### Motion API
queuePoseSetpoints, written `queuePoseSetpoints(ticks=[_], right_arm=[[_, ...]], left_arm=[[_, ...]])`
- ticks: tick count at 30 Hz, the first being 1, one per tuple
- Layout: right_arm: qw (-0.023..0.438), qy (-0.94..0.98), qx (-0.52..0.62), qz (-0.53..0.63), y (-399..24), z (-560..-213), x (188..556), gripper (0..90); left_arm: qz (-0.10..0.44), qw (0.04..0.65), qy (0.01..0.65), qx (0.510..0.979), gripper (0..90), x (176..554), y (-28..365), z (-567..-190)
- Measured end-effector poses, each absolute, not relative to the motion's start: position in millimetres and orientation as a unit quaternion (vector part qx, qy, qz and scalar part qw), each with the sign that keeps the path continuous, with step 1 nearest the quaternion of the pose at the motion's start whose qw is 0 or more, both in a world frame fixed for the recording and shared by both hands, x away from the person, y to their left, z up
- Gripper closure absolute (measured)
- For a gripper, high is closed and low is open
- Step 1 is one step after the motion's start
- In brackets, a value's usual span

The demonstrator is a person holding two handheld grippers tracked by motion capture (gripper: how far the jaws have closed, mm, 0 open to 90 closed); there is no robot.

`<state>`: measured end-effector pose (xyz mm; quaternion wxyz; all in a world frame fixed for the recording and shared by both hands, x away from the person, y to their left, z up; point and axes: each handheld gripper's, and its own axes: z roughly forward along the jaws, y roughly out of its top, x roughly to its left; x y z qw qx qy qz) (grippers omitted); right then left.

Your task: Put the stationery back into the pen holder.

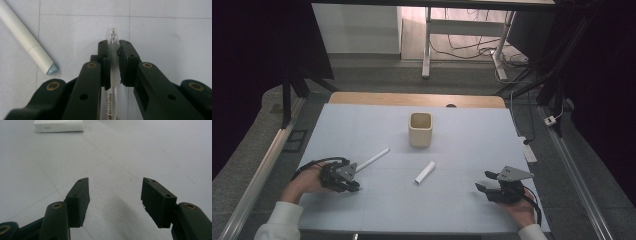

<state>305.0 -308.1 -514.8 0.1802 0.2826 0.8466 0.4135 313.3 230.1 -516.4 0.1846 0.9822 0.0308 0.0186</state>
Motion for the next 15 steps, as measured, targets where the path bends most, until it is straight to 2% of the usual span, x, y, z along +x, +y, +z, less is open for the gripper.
queuePoseSetpoints(ticks=[11,15], right_arm=[[0.182,0.846,0.286,0.411,-308.6,-514.7,305.1,39.2],[0.182,0.845,0.286,0.414,-308.5,-514.8,305.1,39.0]], left_arm=[[0.029,0.172,0.046,0.984,79.8,311.0,228.2,-511.1],[0.039,0.193,0.069,0.978,79.7,309.1,230.3,-503.0]])
